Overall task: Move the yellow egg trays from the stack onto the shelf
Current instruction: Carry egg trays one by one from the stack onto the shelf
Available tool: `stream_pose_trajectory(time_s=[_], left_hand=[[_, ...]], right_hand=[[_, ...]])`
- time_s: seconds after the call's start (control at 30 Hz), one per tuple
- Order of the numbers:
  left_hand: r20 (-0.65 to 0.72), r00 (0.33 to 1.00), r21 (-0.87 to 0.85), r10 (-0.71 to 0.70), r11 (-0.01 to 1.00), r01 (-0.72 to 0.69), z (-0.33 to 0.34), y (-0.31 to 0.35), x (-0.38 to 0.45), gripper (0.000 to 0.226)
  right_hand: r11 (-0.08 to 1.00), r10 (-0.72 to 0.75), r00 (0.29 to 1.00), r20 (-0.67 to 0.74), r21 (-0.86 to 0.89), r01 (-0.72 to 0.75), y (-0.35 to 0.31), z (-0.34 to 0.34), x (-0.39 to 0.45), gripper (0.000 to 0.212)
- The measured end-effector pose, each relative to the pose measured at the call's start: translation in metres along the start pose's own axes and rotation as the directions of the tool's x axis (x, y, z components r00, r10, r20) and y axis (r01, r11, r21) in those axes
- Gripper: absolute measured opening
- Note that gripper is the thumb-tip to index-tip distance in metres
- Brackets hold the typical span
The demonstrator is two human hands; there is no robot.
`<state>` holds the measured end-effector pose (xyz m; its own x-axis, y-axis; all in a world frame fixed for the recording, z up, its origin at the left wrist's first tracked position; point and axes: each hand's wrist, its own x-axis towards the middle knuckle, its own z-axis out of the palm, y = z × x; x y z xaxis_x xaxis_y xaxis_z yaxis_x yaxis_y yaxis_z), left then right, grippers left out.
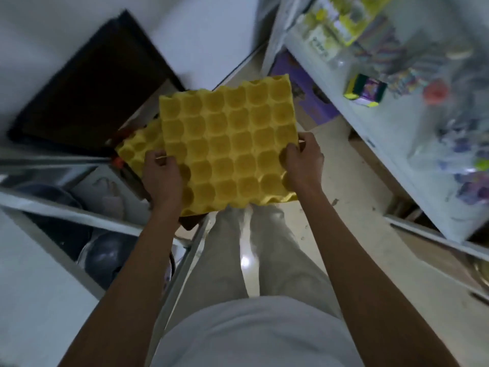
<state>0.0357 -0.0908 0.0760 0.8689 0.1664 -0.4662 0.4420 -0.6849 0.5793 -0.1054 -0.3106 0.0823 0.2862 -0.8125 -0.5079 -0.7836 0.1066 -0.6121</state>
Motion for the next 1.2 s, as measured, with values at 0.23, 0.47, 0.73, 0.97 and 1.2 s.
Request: stream_pose_trajectory(time_s=[0.23, 0.47, 0.73, 0.97, 1.2], left_hand=[[0.331, 0.881, -0.031, 0.337, 0.937, -0.347, 0.029, 0.110, -0.110, 0.030], [0.406, 0.737, -0.193, 0.540, 0.839, -0.509, 0.036, 0.183, -0.269, 0.013], [0.492, 0.598, -0.183, 0.633, 0.746, -0.640, 0.074, 0.235, -0.381, 0.025], [0.533, 0.572, -0.117, 0.623, 0.724, -0.680, 0.138, 0.302, -0.379, 0.022], [0.520, 0.513, -0.138, 0.683, 0.660, -0.738, 0.226, 0.395, -0.343, 0.026]], right_hand=[[0.963, 0.066, 0.989, -0.129, 0.269, -0.029, 0.070, -0.194, -0.085, 0.038], [0.840, 0.136, 0.943, -0.303, 0.540, 0.052, 0.125, -0.326, -0.141, 0.037], [0.810, 0.197, 0.903, -0.383, 0.582, 0.070, 0.171, -0.430, -0.127, 0.030], [0.842, 0.178, 0.874, -0.451, 0.529, 0.102, 0.154, -0.464, -0.064, 0.029], [0.908, 0.208, 0.776, -0.595, 0.412, 0.072, 0.097, -0.474, 0.057, 0.046]])
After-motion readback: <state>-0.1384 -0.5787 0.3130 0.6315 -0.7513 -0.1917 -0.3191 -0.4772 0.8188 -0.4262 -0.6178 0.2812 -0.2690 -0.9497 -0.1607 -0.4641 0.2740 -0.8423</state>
